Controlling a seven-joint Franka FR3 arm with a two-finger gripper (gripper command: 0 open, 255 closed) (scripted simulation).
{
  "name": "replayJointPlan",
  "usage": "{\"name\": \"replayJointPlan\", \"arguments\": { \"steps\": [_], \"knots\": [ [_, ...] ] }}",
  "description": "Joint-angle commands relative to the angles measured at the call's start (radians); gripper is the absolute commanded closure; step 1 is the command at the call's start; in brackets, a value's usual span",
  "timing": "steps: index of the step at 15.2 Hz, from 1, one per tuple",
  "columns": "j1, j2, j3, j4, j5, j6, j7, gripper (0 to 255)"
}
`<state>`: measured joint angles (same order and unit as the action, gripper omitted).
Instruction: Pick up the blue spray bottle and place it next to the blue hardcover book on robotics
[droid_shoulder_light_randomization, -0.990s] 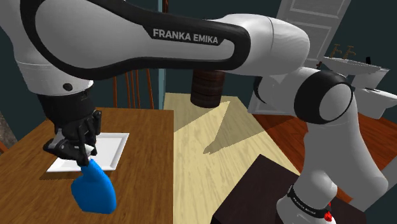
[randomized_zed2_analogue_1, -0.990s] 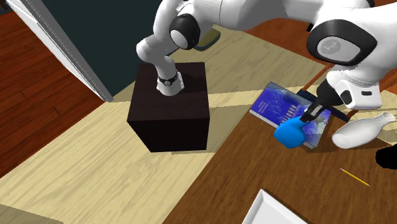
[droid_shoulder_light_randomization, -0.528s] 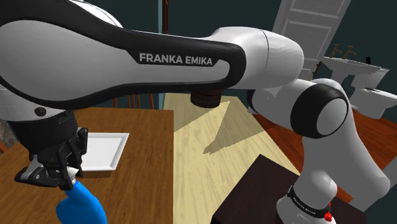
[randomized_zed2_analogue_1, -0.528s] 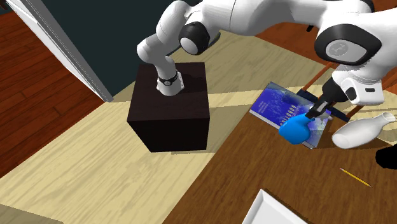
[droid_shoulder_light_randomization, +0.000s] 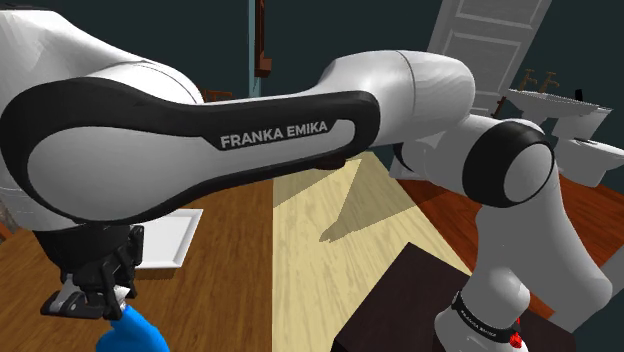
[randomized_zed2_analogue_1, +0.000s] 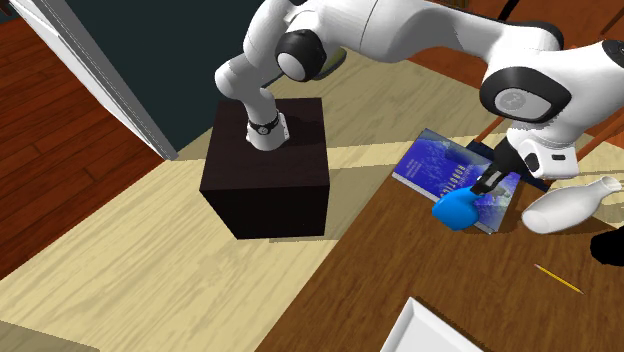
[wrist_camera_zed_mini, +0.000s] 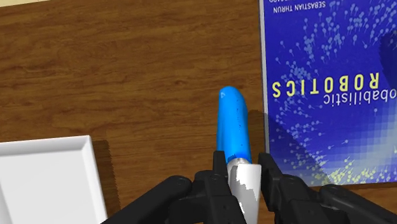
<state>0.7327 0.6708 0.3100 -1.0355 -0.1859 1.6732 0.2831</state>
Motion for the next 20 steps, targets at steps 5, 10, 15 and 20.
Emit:
{"name": "replayJointPlan", "arguments": {
  "steps": [5, 10, 15, 20],
  "knots": [
    [-0.013, -0.009, 0.000, -0.096, 0.000, 0.087, 0.004, 255],
    [-0.013, -0.009, 0.000, -0.096, 0.000, 0.087, 0.004, 255],
    [-0.013, -0.009, 0.000, -0.096, 0.000, 0.087, 0.004, 0],
    [-0.009, -0.007, 0.000, -0.059, 0.000, 0.052, 0.002, 0]
  ]
}}
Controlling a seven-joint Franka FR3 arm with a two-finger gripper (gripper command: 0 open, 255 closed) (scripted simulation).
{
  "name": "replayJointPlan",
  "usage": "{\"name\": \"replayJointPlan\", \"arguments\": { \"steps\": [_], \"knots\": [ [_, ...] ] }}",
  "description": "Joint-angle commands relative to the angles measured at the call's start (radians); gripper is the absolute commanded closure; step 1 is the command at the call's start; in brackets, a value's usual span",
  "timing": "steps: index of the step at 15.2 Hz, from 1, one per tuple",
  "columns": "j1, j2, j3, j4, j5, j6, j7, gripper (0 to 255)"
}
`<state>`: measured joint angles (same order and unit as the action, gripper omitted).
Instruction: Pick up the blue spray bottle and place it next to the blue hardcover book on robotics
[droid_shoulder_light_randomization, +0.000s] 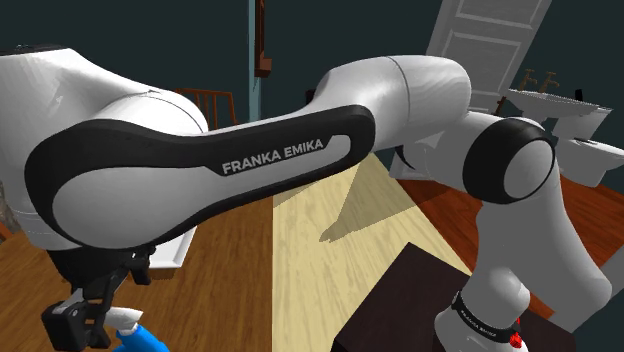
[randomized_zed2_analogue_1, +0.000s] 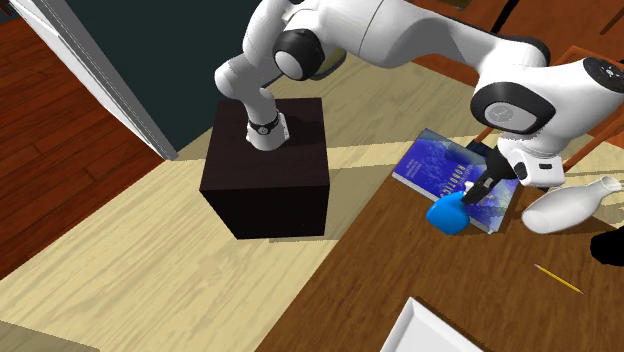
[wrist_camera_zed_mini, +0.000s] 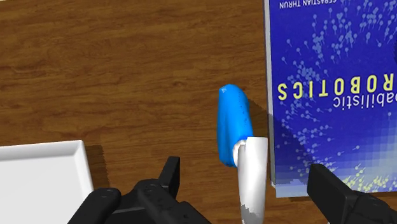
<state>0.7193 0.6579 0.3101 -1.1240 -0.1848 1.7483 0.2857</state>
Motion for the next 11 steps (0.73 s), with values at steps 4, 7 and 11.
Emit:
{"name": "replayJointPlan", "arguments": {
  "steps": [4, 7, 11],
  "knots": [
    [0.023, 0.026, -0.001, 0.159, -0.003, -0.131, -0.007, 0],
    [0.023, 0.026, -0.001, 0.159, -0.003, -0.131, -0.007, 0],
    [0.023, 0.026, -0.001, 0.159, -0.003, -0.131, -0.007, 0]
  ]
}}
